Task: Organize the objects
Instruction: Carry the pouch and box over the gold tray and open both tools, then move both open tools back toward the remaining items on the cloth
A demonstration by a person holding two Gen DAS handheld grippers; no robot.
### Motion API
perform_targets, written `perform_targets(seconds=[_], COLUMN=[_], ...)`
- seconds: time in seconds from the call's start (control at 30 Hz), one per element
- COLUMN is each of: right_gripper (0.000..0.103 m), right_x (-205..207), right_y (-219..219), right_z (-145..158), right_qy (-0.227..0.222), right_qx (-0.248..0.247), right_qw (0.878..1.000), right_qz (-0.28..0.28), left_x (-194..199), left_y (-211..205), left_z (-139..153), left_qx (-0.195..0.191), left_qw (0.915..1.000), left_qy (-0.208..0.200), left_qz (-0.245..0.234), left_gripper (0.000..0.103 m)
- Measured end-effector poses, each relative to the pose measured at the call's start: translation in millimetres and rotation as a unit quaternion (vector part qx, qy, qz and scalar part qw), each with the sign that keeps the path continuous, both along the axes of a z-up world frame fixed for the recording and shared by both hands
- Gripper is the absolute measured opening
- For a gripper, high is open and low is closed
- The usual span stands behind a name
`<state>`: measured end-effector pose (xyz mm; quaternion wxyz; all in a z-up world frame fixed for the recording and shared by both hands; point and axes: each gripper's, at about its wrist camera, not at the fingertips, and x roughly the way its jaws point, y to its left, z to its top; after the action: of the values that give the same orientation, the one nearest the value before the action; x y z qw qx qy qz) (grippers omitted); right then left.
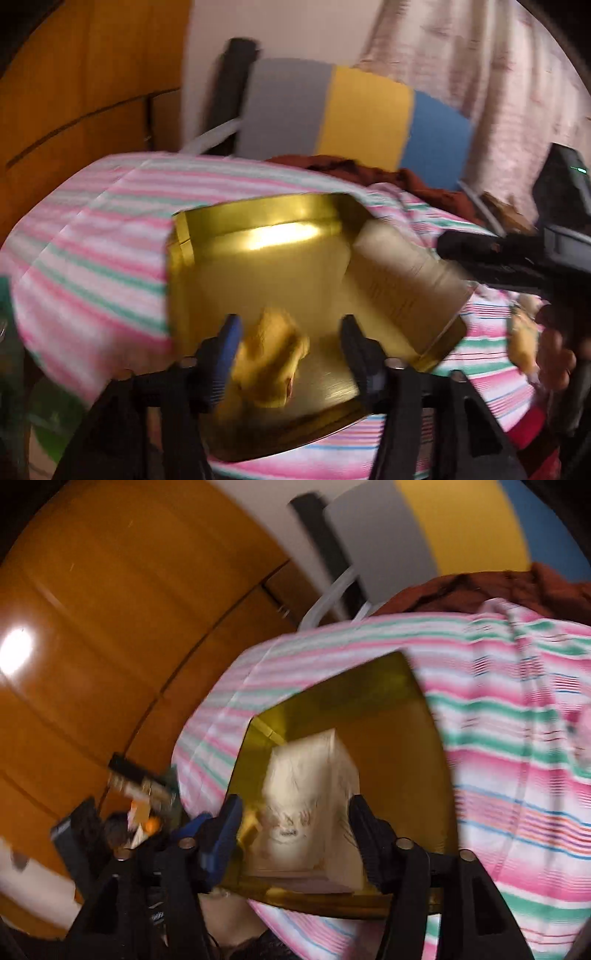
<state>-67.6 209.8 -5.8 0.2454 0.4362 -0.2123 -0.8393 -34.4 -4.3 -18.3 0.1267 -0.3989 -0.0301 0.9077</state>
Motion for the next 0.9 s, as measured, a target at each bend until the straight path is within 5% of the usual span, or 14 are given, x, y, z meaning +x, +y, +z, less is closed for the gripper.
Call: perform_targets(seconds=[0.17,0.27,0.47,0.6,0.8,0.9], right_gripper=[0.079,0.096,0.101,0.102,0.103,0.103], right_x=[10.0,26.2,44.6,53.6,86.7,90.7], right_y=[-12.3,-8.2,7.1,26.0,57.4,77.1], right_z=[-1.7,1.0,-2.3,1.2,41.2,44.7], right_qy=[0.004,0.022,0.040,0.052,0.174,0.164], right_qx=[0.045,0.093,0.194,0.219,0.288,0.295], right_qw=[0.999,0.995,0.979,0.971,0.926,0.918], right_qz=[0.004,-0.009,-0.047,-0.078,-0.170,-0.208], left_x=[0.7,-1.2,-5.5,-4.1,-8.8,-7.9], left_y=[-28.8,-29.6,-0.9,22.2,57.0,75.2], left_z=[0.9,11.3,24.5,28.4,29.1,31.7], left_qx=[0.024,0.037,0.050,0.062,0.064,0.066], left_qw=[0.9984,0.9976,0.9979,0.9963,0.9936,0.9907], left_qy=[0.008,0.026,0.040,0.041,0.030,0.028], left_qz=[0.052,0.053,0.004,-0.042,-0.089,-0.116], left_gripper=[0.073,0.073,0.073,0.073,0.073,0.073])
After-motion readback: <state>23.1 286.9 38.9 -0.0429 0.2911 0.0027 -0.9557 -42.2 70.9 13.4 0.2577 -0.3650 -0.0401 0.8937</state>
